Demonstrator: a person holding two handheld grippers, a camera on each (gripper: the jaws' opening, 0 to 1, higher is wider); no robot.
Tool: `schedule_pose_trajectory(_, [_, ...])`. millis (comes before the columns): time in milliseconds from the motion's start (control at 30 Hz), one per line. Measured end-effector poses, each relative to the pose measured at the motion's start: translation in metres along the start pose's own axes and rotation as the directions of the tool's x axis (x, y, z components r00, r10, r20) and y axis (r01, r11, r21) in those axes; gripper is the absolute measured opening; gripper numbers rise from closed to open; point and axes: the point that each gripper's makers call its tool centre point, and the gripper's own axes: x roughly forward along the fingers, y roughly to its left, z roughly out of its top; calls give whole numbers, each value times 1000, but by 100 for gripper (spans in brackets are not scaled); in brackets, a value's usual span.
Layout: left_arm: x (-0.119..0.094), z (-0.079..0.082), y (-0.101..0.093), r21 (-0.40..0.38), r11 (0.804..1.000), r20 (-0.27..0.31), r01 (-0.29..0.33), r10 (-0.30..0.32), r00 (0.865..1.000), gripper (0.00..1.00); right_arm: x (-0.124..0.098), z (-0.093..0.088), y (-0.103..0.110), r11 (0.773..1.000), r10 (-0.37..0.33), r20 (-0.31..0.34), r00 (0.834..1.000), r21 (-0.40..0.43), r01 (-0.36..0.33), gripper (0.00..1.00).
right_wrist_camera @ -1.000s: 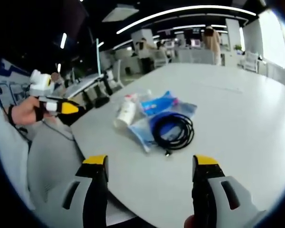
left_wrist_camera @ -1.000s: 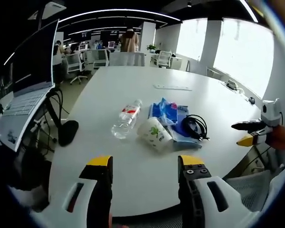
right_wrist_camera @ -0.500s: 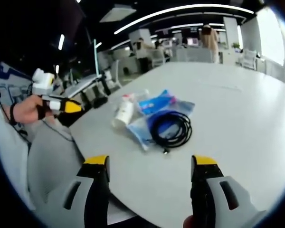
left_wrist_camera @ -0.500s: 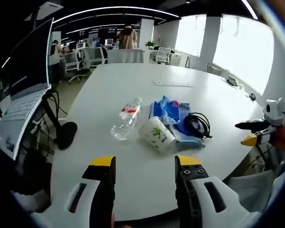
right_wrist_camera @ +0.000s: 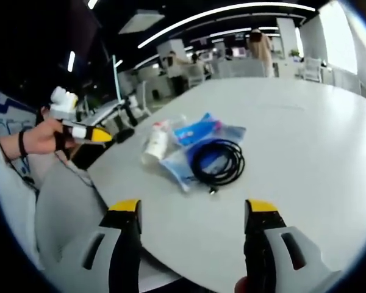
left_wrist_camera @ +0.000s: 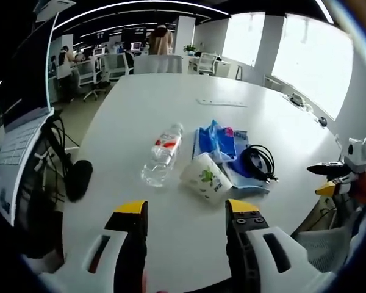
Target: Arrange the tabletop items into an orderly group along one side of the table until the central work area is clear of visible clutter.
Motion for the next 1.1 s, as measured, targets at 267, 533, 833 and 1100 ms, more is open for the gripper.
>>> schedule_pose_trajectory(267, [12,18,6,-23,1000,-3,10,-10,1000,51,-3,-1,-4,1000,-15,1,1000,9,15,66])
schedule_pose_trajectory(533, [20,36,-1,-32,998,-21,46,-47,999,51,-3,-2,-1,1000,-13,-15,1000,-3,13,66])
schedule_pose_trajectory(833, [40,40,10,-16,999,-100,46,-47,994,51,-3,-5,5,1000,-17,-18,1000,7,17,66])
schedule_pose_trajectory(1100, [62,47,20,-22,999,-155,46,-49,987,51,-3,-9,6,1000,-23,-24,999,20,23,66])
